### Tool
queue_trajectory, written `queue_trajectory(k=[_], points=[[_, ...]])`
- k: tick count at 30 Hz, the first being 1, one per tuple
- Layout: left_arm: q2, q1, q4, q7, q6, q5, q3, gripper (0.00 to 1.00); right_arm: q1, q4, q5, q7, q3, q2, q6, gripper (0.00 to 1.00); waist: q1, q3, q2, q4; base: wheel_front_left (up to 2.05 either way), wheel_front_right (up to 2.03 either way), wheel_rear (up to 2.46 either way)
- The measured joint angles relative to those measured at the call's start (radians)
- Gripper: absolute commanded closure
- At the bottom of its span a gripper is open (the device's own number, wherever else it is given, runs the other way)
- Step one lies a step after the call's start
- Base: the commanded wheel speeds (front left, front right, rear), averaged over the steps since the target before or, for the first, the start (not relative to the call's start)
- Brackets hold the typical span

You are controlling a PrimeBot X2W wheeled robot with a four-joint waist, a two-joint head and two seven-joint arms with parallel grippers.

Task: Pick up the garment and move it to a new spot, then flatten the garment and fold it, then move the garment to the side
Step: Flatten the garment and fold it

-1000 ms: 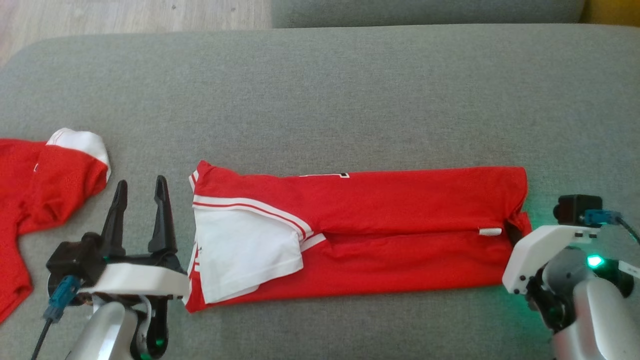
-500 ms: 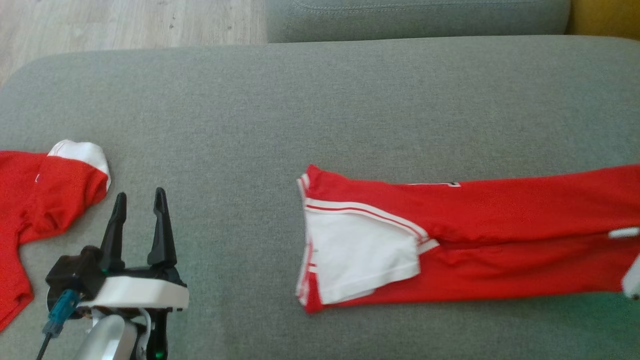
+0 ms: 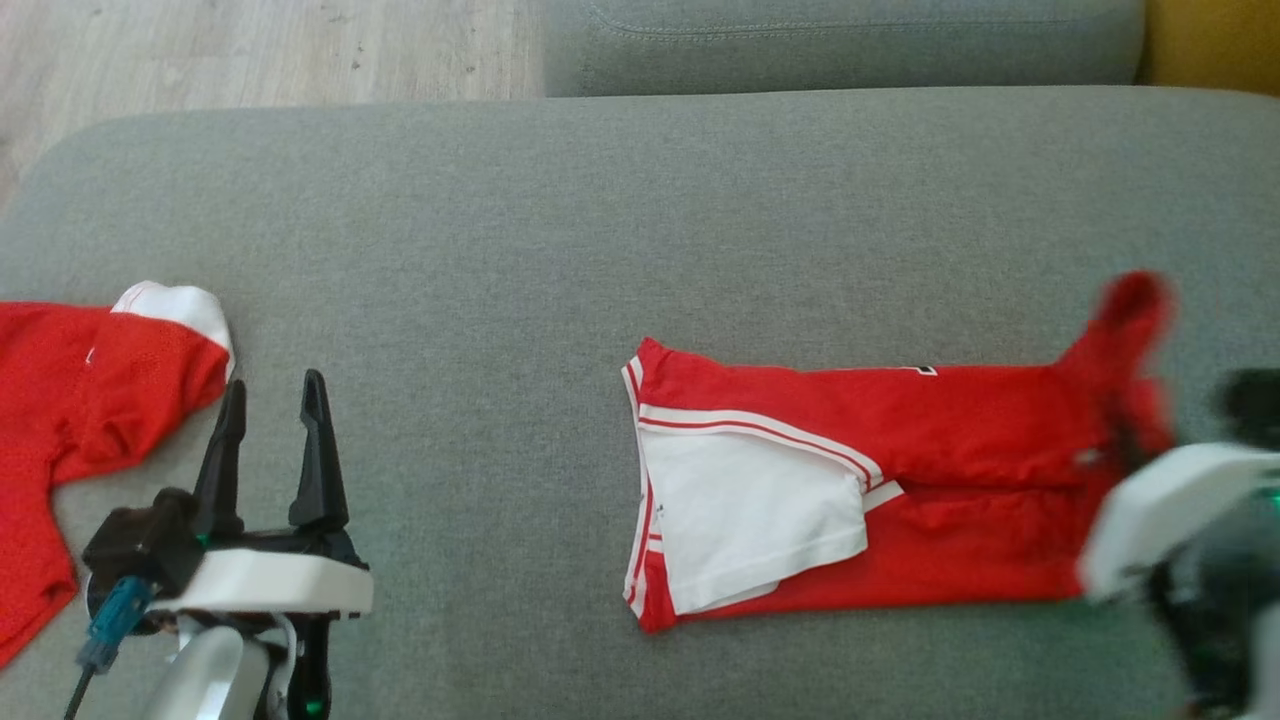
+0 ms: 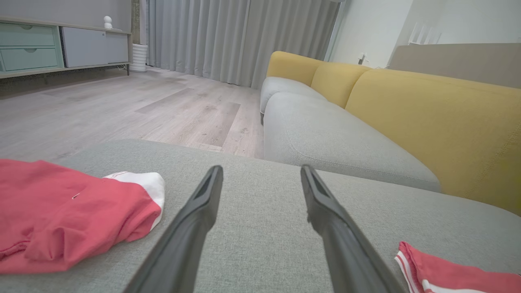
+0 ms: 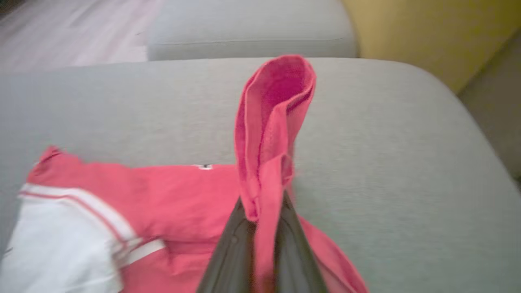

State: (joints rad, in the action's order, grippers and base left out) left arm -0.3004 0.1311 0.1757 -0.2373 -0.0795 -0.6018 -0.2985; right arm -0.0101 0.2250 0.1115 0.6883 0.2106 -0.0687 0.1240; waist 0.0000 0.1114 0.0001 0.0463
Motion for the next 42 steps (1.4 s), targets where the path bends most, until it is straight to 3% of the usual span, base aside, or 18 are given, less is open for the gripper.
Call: queue_trajectory(k=[1, 2, 6, 14, 20, 25, 30, 31, 32, 36, 40, 42], points=[[-0.003, 0.000, -0.003, 0.006, 0.000, 0.000, 0.000, 0.00, 0.022, 0.014, 0.028, 0.007, -0.097, 0.004, 0.000, 1.00, 0.0000, -0.001, 0.0000, 0.003, 0.00, 0.00, 0.00], [-0.003, 0.000, -0.003, 0.006, 0.000, 0.000, 0.000, 0.00, 0.022, 0.014, 0.028, 0.007, -0.097, 0.004, 0.000, 1.00, 0.0000, -0.001, 0.0000, 0.003, 0.00, 0.00, 0.00], [-0.005, 0.000, -0.011, 0.007, -0.007, -0.006, 0.000, 0.00, 0.026, 0.002, 0.084, -0.008, -0.295, 0.010, 0.000, 1.00, 0.0000, 0.003, 0.0000, 0.006, 0.00, 0.00, 0.00], [-0.015, 0.002, -0.019, 0.016, -0.009, -0.006, -0.001, 0.00, -0.105, -0.217, 0.190, -0.127, -0.601, 0.012, 0.000, 1.00, 0.0001, 0.029, 0.0000, 0.007, 0.00, 0.00, 0.00], [-0.014, 0.013, -0.018, 0.018, -0.008, -0.005, -0.018, 0.00, -0.263, -0.408, 0.272, -0.241, -0.685, 0.011, 0.000, 1.00, 0.0000, 0.042, 0.0000, 0.033, 0.00, 0.00, 0.00], [-0.008, 0.033, -0.012, 0.018, -0.003, -0.005, -0.030, 0.00, -0.311, -0.545, 0.288, -0.258, -0.725, 0.009, 0.000, 1.00, 0.0001, 0.046, 0.0000, 0.061, 0.00, 0.00, 0.00], [-0.008, 0.033, 0.000, 0.017, -0.003, -0.005, -0.030, 0.00, -0.311, -0.603, 0.300, -0.261, -0.747, 0.008, 0.000, 0.98, 0.0001, 0.047, 0.0000, 0.066, 0.00, 0.00, 0.00], [-0.008, 0.033, 0.000, 0.017, -0.003, -0.005, -0.030, 0.00, -0.311, -0.607, 0.304, -0.267, -0.750, 0.008, 0.000, 0.67, 0.0001, 0.047, 0.0000, 0.064, 0.00, 0.00, 0.00], [-0.008, 0.033, 0.000, 0.017, -0.003, -0.005, -0.030, 0.00, -0.312, -0.611, 0.309, -0.269, -0.754, 0.008, 0.000, 0.00, 0.0000, 0.047, 0.0000, 0.062, 0.00, 0.00, 0.00], [-0.008, 0.033, 0.004, 0.017, -0.003, -0.006, -0.030, 0.00, -0.312, -0.594, 0.419, -0.290, -0.771, 0.007, 0.000, 0.00, 0.0000, 0.044, 0.0000, 0.051, 0.00, 0.00, 0.00], [-0.009, 0.033, 0.004, 0.016, -0.003, -0.006, -0.028, 0.00, -0.313, -0.490, 0.563, -0.334, -0.770, 0.007, 0.000, 0.00, 0.0000, 0.039, 0.0000, 0.040, 0.00, 0.00, 0.00], [-0.011, 0.031, 0.004, 0.016, -0.003, -0.006, -0.025, 0.00, -0.313, -0.438, 0.581, -0.354, -0.731, 0.008, 0.000, 0.00, 0.0000, 0.034, 0.0000, 0.035, 0.00, 0.00, 0.00]])
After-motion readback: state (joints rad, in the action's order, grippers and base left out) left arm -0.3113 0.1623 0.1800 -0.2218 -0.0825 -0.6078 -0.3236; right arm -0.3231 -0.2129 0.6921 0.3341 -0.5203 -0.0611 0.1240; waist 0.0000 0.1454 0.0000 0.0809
